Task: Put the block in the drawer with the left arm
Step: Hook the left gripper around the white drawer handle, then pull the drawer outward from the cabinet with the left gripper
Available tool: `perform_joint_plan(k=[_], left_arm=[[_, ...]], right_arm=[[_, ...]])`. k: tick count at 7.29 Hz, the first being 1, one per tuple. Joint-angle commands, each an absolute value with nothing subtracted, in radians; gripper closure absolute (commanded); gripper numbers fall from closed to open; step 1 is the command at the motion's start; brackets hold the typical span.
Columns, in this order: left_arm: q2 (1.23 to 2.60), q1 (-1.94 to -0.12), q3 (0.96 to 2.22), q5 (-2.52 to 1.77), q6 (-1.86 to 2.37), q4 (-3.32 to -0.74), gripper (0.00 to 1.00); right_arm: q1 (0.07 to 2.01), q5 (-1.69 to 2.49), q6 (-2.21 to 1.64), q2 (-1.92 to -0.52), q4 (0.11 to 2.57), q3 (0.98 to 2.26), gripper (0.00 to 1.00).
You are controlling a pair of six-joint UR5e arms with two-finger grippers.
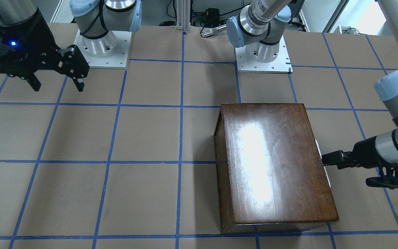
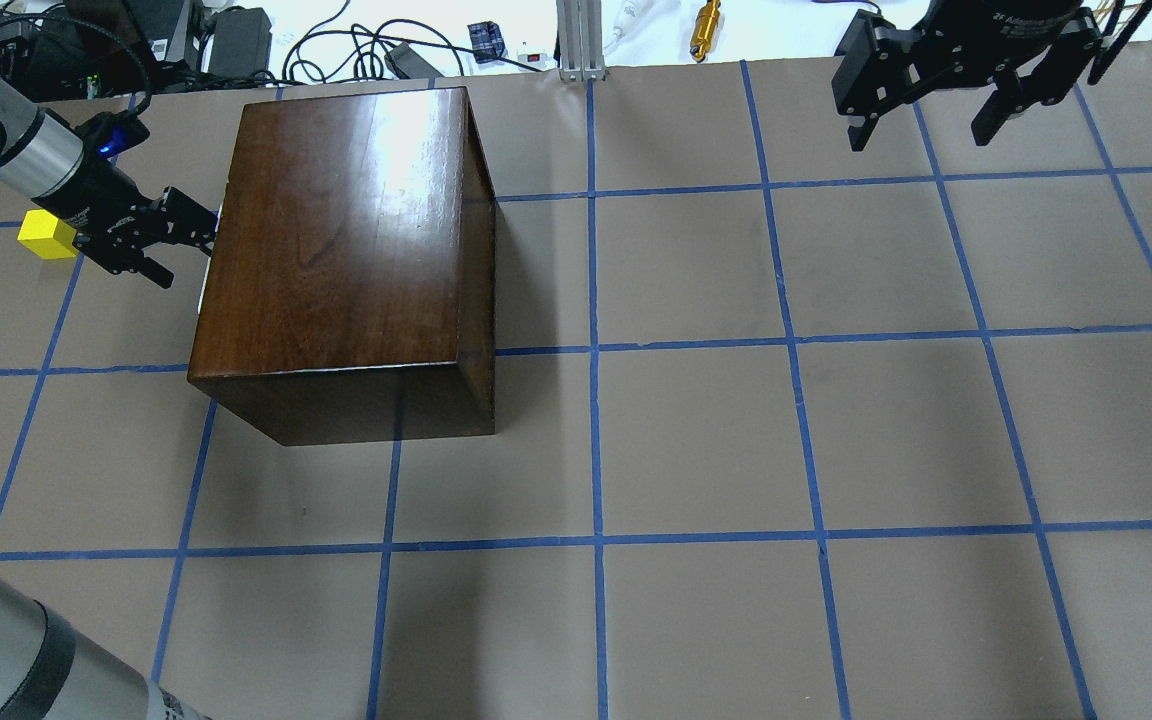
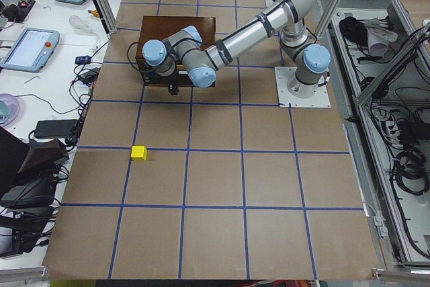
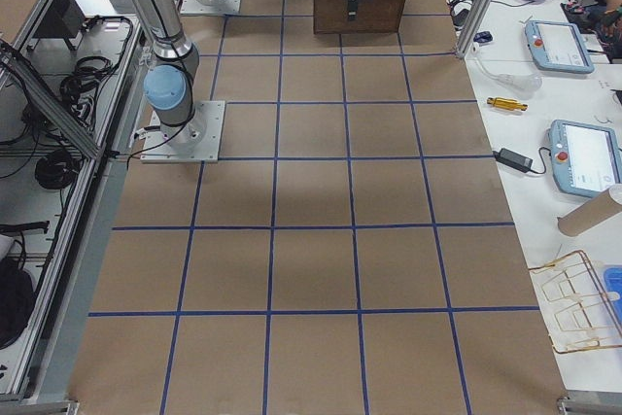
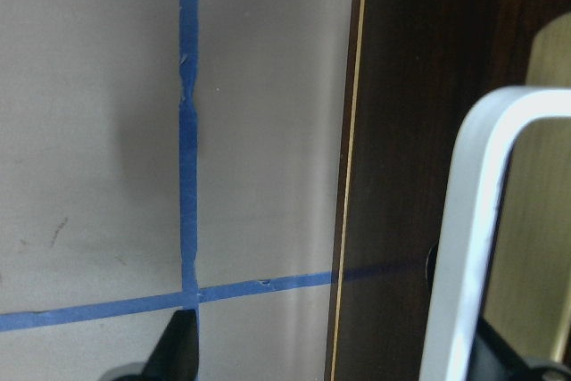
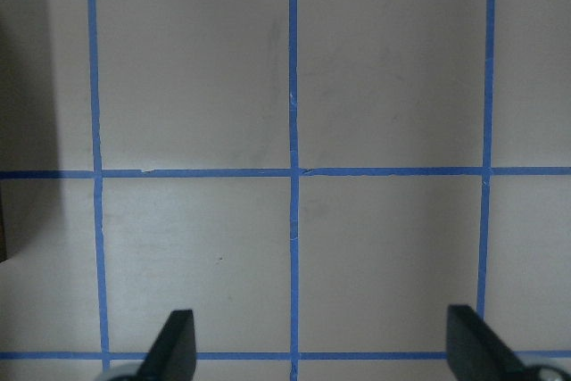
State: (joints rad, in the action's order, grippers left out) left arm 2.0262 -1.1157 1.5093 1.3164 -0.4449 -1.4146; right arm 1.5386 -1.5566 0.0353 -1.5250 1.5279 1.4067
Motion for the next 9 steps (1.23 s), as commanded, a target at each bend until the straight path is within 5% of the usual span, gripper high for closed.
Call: perform_joint_plan(k=[1,9], left_arm=[[2.026,-1.114,1.508,1.322,-0.457,-1.396,0.00],[2.022,-1.057,1.509,1.325,-0.479,-1.397,0.00]], right_arm=[[1.537,-1.555,0.035,-1.525,1.528,1.407,0.00],[1.539,-1.555,0.035,-1.526,1.528,1.407,0.00]])
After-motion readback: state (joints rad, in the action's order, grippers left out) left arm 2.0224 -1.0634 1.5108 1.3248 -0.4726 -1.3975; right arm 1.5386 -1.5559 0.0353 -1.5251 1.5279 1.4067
